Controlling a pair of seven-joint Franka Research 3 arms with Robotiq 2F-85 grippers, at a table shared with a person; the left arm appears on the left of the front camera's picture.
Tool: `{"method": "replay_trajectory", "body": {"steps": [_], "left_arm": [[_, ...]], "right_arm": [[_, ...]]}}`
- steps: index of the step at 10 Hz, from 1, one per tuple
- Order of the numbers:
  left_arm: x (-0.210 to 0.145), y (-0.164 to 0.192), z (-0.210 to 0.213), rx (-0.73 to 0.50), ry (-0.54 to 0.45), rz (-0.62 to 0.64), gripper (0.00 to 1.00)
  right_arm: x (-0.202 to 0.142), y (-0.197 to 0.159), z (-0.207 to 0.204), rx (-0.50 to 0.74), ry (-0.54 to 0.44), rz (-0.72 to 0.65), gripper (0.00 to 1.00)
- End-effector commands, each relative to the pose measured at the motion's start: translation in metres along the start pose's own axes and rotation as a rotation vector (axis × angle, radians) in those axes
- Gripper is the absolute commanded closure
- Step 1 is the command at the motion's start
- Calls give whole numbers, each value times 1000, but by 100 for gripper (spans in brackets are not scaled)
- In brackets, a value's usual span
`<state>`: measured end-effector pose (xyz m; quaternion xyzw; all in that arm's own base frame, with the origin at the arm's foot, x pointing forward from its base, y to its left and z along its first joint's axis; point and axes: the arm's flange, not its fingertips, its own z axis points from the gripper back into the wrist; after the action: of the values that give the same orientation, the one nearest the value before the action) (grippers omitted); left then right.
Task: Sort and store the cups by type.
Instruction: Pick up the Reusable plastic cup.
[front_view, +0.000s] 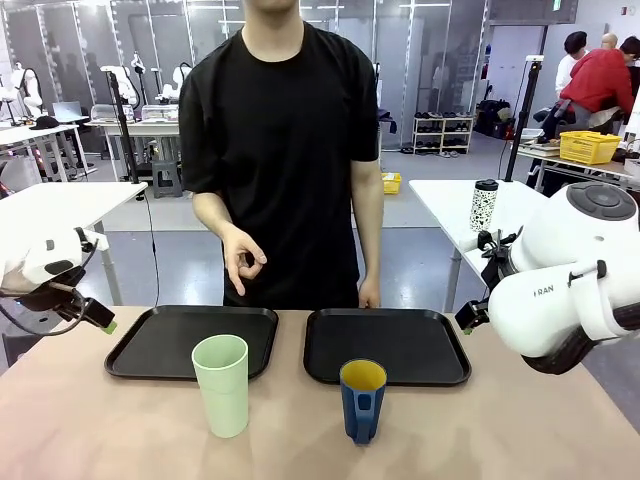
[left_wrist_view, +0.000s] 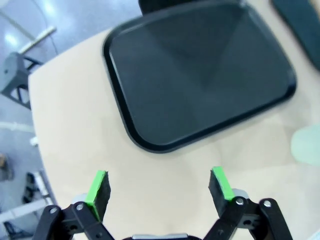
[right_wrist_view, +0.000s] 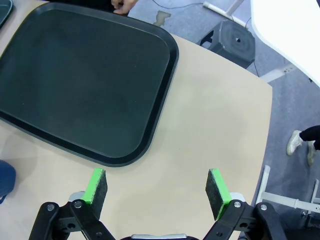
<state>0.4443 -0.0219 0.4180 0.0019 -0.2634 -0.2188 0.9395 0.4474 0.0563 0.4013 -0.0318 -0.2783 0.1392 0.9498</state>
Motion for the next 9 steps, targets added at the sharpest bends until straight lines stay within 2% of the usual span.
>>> {"method": "replay_trajectory", "body": {"steps": [1, 3, 5, 6, 7, 9], "left_arm": [[9, 4, 8, 24, 62, -284, 0], [0, -13, 10, -37, 88, -597, 0], [-6, -25, 2, -62, 130, -827, 0], [-6, -26, -2, -57, 175, -865, 0], [0, -32, -1, -67, 133, -713, 0], [0, -32, -1, -67, 133, -713, 0]], "right_arm": [[-2, 1, 0, -3, 1, 8, 0], [-2, 1, 0, -3, 1, 8, 0], [-2, 1, 0, -3, 1, 8, 0], [-2, 1, 0, -3, 1, 8, 0], [-2, 1, 0, -3, 1, 8, 0], [-2, 1, 0, -3, 1, 8, 0]]}}
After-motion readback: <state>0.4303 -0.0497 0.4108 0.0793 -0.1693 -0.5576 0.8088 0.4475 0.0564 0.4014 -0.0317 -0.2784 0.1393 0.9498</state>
